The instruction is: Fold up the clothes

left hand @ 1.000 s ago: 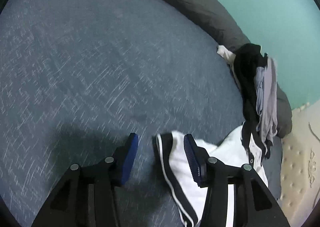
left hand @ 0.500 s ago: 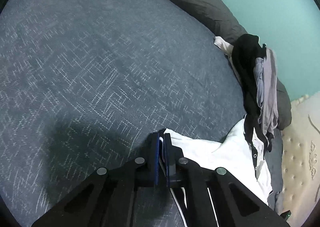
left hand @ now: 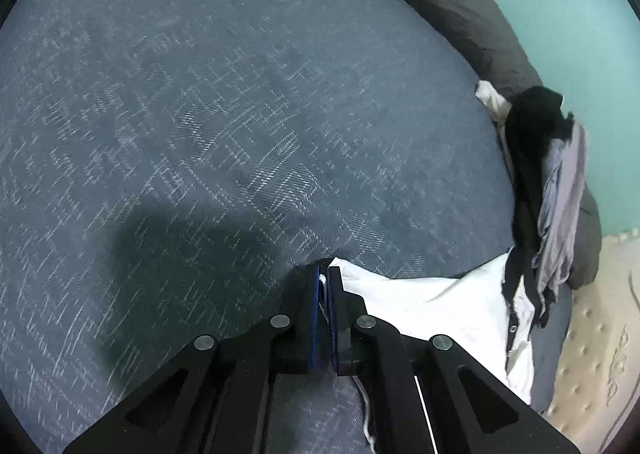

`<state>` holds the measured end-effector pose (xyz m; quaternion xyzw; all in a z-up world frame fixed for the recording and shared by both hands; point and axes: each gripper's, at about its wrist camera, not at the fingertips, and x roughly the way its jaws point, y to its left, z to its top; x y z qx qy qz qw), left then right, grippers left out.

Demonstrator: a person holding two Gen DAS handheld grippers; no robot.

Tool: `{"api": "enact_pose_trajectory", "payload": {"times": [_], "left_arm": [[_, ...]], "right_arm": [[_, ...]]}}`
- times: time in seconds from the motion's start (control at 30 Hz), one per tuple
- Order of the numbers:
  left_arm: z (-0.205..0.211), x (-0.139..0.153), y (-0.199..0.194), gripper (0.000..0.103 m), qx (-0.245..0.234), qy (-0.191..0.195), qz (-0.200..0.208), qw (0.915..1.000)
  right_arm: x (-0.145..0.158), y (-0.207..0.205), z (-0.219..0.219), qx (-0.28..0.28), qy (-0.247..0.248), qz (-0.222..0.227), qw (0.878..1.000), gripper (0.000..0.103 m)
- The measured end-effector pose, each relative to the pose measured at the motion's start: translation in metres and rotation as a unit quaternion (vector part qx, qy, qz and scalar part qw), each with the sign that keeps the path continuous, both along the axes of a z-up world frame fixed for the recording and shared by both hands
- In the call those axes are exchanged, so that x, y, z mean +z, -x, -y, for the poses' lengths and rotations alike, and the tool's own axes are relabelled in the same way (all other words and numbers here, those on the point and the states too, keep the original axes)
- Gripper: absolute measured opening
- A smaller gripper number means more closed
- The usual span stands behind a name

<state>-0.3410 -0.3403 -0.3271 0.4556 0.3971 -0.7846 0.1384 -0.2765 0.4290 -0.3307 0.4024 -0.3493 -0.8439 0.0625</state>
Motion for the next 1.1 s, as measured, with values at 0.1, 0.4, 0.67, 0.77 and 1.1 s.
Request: {"api": "enact_pose_trajectory", "payload": {"times": [0.1, 0.4, 0.67, 0.77, 1.1], "left_arm": [[0.001, -0.008, 0.006, 0.004, 0.000, -0.013, 0.001, 0.9999], [0.011, -0.005, -0.010, 0.019, 0.006, -0.022, -0.030, 0.9993], [0.002, 0.011, -0.027, 0.037, -0.028, -0.017, -0.043, 0.9985], [-0.023, 0.014, -0.032, 0.038, -0.075, -0.022, -0.045, 0.9959], [-0.076, -0.001, -0.054, 0.037, -0.144, -0.028, -0.026, 0.9889]], "right_arm": [[0.000, -0.001, -0.004, -0.002, -0.006, 0.004, 1.000, 0.019], [-0.004, -0.001, -0.006, -0.006, -0.003, 0.007, 1.000, 0.019], [0.001, -0.001, 0.000, -0.002, 0.003, 0.001, 1.000, 0.019], [0.003, -0.004, 0.001, -0.003, 0.007, -0.001, 1.000, 0.019], [0.010, -0.016, 0.002, -0.003, 0.016, -0.005, 1.000, 0.019]]}}
